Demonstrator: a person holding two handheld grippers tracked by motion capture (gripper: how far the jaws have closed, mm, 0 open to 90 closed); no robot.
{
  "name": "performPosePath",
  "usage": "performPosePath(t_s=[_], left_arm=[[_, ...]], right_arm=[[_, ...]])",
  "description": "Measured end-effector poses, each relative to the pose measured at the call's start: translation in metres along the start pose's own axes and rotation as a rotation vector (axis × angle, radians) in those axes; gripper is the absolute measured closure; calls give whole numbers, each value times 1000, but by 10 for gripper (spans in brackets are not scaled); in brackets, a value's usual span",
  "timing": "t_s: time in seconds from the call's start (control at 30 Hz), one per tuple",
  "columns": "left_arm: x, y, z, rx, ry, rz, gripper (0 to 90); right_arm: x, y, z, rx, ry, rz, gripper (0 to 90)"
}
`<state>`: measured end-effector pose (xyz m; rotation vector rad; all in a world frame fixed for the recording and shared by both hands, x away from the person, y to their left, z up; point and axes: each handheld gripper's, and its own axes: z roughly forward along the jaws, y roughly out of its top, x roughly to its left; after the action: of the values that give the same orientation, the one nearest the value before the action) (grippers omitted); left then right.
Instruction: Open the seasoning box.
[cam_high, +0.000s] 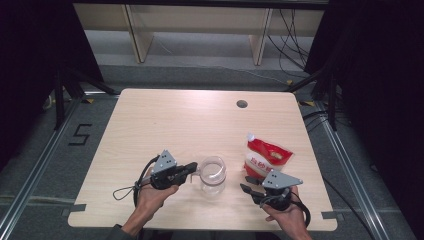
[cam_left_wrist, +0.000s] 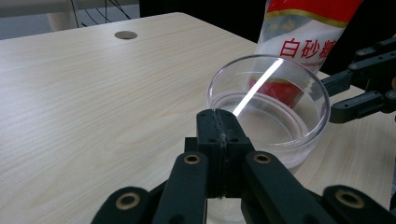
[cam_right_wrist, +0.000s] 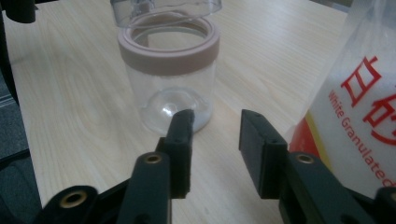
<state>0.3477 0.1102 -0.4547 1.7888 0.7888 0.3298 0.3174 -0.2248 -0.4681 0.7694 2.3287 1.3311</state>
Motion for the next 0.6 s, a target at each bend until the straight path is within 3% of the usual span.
performPosePath(t_s=[0.03,0.1,0.13,0.17,0.23,0.27,0.33,0.57,0.6], left_arm=[[0,0,0,-2,1,-10,888],[0,0,0,-4,-1,-4,888],[0,0,0,-2,3,-1,888],[0,0,0,-2,3,-1,888],[0,-1,0,-9,0,-1,888],[0,-1,0,-9,1,-2,888],[0,-1,0,-5,7,-2,888],[0,-1,0,-8,5,-13,886],[0,-1,-1,-7,5,-12,886]], right_arm=[[1,1,1,-4,15,7,698],[1,4,4,-17,12,-21,715],[3,4,5,-27,14,-2,731],[2,6,6,-35,13,-20,747],[4,8,6,-45,12,-5,779],[2,10,7,-60,12,-27,785],[3,12,9,-85,8,-25,802],[6,21,15,-91,45,-28,838],[7,22,16,-77,57,-10,841]])
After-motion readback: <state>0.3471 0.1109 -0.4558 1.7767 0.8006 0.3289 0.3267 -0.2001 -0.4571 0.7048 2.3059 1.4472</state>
